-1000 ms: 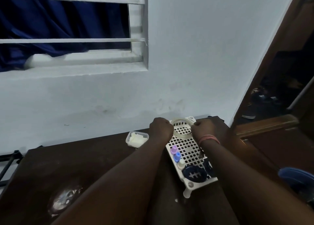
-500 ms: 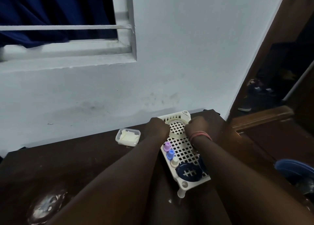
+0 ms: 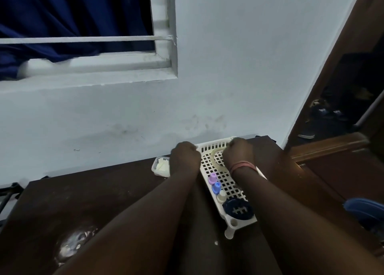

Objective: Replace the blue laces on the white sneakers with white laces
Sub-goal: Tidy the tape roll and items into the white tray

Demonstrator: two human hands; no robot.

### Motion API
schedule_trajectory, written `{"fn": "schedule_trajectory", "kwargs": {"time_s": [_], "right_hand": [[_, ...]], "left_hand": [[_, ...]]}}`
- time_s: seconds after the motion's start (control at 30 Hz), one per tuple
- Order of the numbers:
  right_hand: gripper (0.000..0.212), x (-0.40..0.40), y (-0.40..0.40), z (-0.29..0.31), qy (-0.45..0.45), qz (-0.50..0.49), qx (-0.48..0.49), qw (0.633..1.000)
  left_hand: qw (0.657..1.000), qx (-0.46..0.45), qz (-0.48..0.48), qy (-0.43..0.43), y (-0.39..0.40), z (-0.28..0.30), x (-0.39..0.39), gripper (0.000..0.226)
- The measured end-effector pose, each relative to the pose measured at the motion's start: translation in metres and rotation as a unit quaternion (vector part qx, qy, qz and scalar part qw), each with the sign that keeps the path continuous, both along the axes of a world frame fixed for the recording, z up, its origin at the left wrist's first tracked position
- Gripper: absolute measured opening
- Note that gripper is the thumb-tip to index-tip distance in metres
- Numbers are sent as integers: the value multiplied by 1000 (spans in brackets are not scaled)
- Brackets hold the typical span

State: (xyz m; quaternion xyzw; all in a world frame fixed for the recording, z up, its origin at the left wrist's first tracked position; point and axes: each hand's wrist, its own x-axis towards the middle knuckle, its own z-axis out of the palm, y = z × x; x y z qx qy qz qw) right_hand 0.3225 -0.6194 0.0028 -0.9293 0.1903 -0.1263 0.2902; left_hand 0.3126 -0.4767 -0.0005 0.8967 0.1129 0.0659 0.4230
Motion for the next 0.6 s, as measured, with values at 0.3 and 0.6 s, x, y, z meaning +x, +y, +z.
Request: {"fn": "schedule_trajectory", "kwargs": {"time_s": [0.3,0.6], "right_hand": [[25,-11,124,-13,115,180,-3,977],[27,-18,133,-11,101,112,73,986]], "left_hand": [[995,39,84,48,101,-34,0,35],[993,-12,115,9,100,-24,-5,23]]}}
